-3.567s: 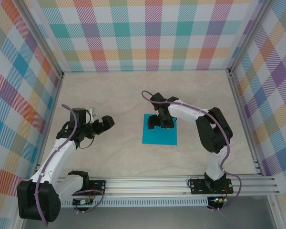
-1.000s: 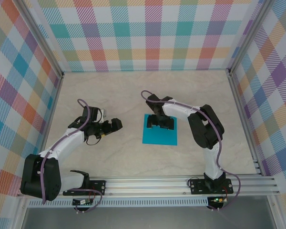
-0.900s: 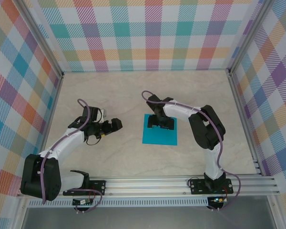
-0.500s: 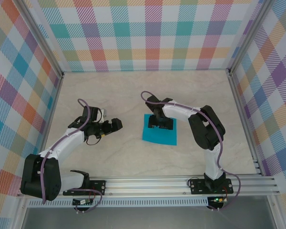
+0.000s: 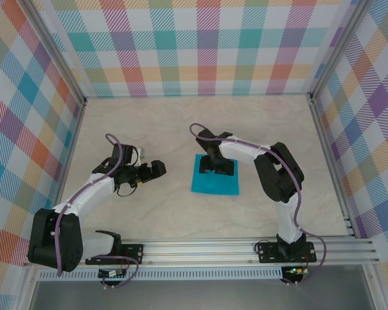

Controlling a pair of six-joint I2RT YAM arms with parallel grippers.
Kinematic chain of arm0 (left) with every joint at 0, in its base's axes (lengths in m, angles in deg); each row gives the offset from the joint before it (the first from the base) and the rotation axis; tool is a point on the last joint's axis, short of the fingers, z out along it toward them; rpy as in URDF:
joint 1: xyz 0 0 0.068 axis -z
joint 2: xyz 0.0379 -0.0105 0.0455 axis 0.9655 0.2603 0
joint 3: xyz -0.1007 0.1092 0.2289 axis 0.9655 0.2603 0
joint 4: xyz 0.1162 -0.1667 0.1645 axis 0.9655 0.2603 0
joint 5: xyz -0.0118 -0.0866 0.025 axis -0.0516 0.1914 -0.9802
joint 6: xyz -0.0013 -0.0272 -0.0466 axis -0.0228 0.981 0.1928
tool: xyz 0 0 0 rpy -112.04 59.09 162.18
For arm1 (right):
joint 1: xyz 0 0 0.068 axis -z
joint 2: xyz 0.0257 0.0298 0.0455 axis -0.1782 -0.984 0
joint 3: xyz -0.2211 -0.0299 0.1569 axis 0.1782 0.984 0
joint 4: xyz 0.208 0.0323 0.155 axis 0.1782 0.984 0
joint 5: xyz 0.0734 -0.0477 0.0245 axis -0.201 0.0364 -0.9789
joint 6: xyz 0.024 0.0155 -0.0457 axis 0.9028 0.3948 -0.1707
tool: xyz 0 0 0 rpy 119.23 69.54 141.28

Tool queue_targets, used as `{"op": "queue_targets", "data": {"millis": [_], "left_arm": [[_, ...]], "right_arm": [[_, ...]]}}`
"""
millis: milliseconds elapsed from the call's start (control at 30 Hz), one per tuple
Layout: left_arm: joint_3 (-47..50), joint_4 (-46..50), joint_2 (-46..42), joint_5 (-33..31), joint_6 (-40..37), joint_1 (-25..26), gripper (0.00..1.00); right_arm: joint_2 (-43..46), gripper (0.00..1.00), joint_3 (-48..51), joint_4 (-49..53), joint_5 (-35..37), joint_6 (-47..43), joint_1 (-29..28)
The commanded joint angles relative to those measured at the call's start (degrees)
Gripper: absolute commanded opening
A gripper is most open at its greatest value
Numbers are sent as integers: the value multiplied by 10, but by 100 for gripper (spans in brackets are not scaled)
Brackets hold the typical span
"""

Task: Fold a paper plane with a square sheet of paper (pick it up from the middle)
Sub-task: Fold the square sheet of paper in half at the center of the table.

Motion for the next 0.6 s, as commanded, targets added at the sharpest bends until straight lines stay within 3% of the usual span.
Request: {"op": "queue_targets", "data": {"millis": [0,200,433,567], "left_arm": [[-17,16,5,4,-5,8,100],[-17,15,5,5,-5,8,100],[-16,13,9,7,-6,9,100],[-18,16,10,5,-6,9,100]], "right_arm": [[-17,90,12,43,-40,-11,-7],[27,100,10,63,-31,-4,-9],[20,100,52,38,-44,22,-26],[-31,99,68,24,-58,25,-26]]}}
